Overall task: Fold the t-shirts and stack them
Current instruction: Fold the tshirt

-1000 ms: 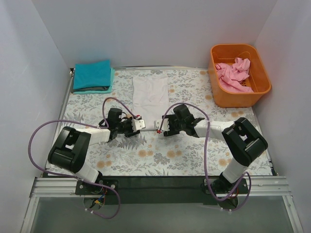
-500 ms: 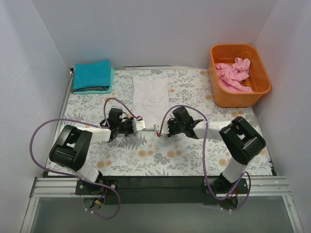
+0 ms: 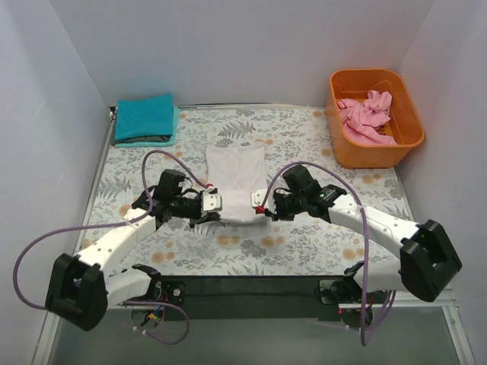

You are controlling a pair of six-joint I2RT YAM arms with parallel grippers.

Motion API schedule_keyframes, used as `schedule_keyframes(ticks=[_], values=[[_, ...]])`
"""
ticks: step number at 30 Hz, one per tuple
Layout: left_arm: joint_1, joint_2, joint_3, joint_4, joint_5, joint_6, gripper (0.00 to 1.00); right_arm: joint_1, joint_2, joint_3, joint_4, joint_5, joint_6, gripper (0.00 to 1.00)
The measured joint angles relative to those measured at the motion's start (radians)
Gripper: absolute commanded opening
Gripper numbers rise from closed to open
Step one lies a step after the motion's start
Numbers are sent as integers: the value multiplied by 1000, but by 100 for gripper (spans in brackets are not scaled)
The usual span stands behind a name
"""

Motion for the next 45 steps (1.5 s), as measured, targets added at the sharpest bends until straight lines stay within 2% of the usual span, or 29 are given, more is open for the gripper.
schedule_keyframes(ticks=[3, 6, 10, 17, 23, 27, 30, 32, 34, 35, 36, 37, 38, 39, 43, 44, 45], values=[[-14, -134, 6, -132, 56, -31, 0, 14, -90, 0, -88, -48, 50, 1], [-19, -198, 34, -245, 98, -66, 0, 27, -152, 3, -163, -92, 90, 1], [-19, -197, 74, -349, 129, -111, 0, 31, -172, 32, -231, -119, 119, 1], [11, -185, 118, -397, 116, -140, 0, 29, -103, 148, -279, -114, 116, 1], [129, -46, 231, -370, 113, -139, 0, -20, 45, 281, -286, -118, 71, 1], [225, 113, 290, -302, 112, -146, 0, -82, 192, 386, -289, -138, 26, 1], [277, 257, 347, -226, 112, -167, 0, -138, 355, 529, -295, -162, 1, 2], [303, 354, 389, -182, 111, -181, 1, -177, 482, 653, -298, -177, -2, 6], [326, 467, 446, -133, 110, -194, 9, -208, 599, 765, -291, -190, -2, 26], [335, 518, 468, -104, 103, -204, 26, -217, 657, 822, -288, -193, 1, 41], [343, 566, 487, -76, 92, -210, 32, -224, 699, 862, -284, -190, 15, 50], [351, 612, 506, -55, 80, -225, 46, -235, 772, 932, -286, -189, 19, 70], [357, 652, 522, -38, 66, -241, 47, -240, 789, 946, -283, -189, 31, 70], [367, 694, 543, -33, 55, -265, 47, -249, 824, 978, -283, -189, 46, 80], [397, 777, 603, 2, 33, -343, 51, -281, 873, 1014, -279, -189, 140, 78], [404, 771, 603, 8, 31, -364, 52, -290, 871, 1015, -277, -199, 166, 76], [407, 762, 599, 23, 31, -381, 52, -298, 866, 1015, -274, -210, 191, 69]])
